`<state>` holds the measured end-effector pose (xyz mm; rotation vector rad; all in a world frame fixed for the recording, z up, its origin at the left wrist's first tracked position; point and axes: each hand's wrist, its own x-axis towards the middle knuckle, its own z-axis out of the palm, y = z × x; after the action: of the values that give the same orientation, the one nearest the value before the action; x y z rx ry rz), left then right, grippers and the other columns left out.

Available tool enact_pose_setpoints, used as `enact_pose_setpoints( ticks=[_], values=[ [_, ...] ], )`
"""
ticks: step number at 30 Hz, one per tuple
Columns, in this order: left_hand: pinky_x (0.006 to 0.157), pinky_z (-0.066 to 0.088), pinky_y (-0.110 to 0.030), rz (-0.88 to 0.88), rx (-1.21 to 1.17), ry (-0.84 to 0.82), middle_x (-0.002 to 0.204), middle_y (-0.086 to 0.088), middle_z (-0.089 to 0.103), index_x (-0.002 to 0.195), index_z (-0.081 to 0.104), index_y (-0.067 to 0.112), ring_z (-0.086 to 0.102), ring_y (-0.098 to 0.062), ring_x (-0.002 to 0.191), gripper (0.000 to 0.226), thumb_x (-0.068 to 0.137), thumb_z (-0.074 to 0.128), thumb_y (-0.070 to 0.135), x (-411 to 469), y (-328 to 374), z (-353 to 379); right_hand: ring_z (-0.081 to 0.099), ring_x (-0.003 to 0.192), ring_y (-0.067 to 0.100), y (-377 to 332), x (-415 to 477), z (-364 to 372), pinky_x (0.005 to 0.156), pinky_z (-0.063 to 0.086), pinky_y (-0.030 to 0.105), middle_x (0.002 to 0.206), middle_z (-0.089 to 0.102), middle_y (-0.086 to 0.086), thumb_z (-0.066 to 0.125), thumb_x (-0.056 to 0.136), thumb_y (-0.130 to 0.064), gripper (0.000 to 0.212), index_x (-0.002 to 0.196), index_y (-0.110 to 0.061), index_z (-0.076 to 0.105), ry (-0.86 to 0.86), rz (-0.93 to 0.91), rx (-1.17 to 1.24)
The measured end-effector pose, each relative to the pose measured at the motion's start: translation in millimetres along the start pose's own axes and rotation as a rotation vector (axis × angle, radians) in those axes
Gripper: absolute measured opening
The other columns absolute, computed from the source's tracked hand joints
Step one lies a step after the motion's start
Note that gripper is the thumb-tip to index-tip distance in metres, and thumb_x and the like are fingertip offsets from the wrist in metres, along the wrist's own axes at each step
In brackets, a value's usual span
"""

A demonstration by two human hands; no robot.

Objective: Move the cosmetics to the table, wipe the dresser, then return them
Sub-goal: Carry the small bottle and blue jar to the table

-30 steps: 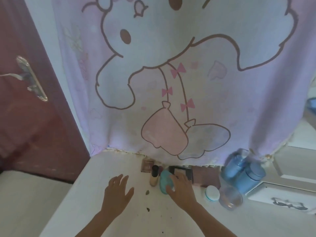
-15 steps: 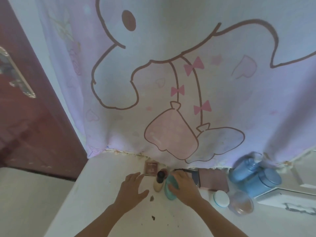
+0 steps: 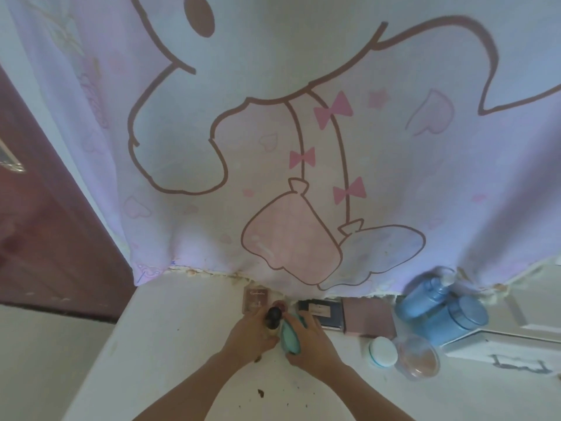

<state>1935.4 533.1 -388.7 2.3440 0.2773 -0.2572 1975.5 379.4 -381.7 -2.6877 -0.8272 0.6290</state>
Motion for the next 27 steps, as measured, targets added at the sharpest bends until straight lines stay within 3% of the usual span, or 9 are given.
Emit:
enact_pose_setpoints(
  ticks=[8,11,13,17,21,24,27],
  values=[
    [0.07,0.037,-0.016,-0.105,-0.054,0.148,0.093,0.004,0.055,0.106,0.051,0.019,0.058,-0.015,0.095,0.04,0.075,0.066,0.041,-26.9,-19.9,-15.8,0.028,0.129,0.02,-6.7,-2.0,-10.6,0.1,0.034,0.025,0.144,0.021,-0.001,0.064,0.08,-0.032,0.076,0.142,-0.032,0.021,0.001,-0.083,0.112],
    [0.069,0.038,-0.012,-0.179,-0.166,0.236,0.089,0.01,0.058,0.103,0.053,0.021,0.058,-0.011,0.09,0.064,0.055,0.05,0.063,-54.2,-31.5,-32.2,0.03,0.128,0.02,-22.8,1.5,-14.6,0.096,0.036,0.024,0.142,0.023,0.0,0.064,0.079,-0.032,0.074,0.141,-0.03,0.024,0.008,-0.19,0.11],
    [0.073,0.041,-0.015,-0.232,-0.205,0.32,0.087,0.01,0.059,0.107,0.055,0.019,0.058,-0.011,0.088,0.074,0.05,0.046,0.065,-76.9,-42.5,-40.5,0.033,0.126,0.02,-37.4,4.2,-14.4,0.094,0.037,0.024,0.139,0.026,0.0,0.066,0.078,-0.031,0.074,0.141,-0.03,0.026,0.014,-0.264,0.119],
    [0.081,0.043,-0.023,-0.402,-0.248,0.471,0.095,0.001,0.064,0.11,0.054,0.017,0.059,-0.013,0.089,0.049,0.07,0.071,0.039,-137.7,-61.7,-53.6,0.035,0.122,0.018,-77.9,10.2,2.5,0.092,0.034,0.019,0.135,0.031,0.0,0.066,0.077,-0.029,0.075,0.14,-0.031,0.025,-0.044,-0.401,0.157],
    [0.079,0.044,-0.023,-0.625,-0.311,0.671,0.089,0.008,0.062,0.097,0.049,0.028,0.058,-0.013,0.086,0.031,0.075,0.07,0.032,-216.0,-75.9,-57.7,0.036,0.121,0.018,-145.3,5.2,31.1,0.097,0.031,0.02,0.134,0.031,0.002,0.065,0.077,-0.027,0.076,0.142,-0.028,0.026,-0.16,-0.631,0.133],
    [0.066,0.041,-0.014,-0.726,-0.352,0.828,0.078,0.011,0.056,0.078,0.049,0.027,0.056,-0.013,0.077,0.025,0.076,0.072,0.018,-273.1,-82.8,-58.1,0.036,0.12,0.019,-200.6,-15.7,49.9,0.096,0.035,0.022,0.133,0.032,0.002,0.067,0.076,-0.026,0.076,0.141,-0.027,0.028,-0.229,-0.786,0.119],
    [0.075,0.044,-0.027,-0.831,-0.405,0.992,0.082,-0.001,0.06,0.084,0.058,0.017,0.059,-0.025,0.084,0.023,0.073,0.074,0.006,-328.9,-95.7,-55.7,0.037,0.119,0.02,-244.9,-40.0,62.8,0.095,0.037,0.025,0.131,0.034,0.003,0.067,0.076,-0.025,0.075,0.141,-0.025,0.03,-0.275,-0.914,0.081]
  ],
)
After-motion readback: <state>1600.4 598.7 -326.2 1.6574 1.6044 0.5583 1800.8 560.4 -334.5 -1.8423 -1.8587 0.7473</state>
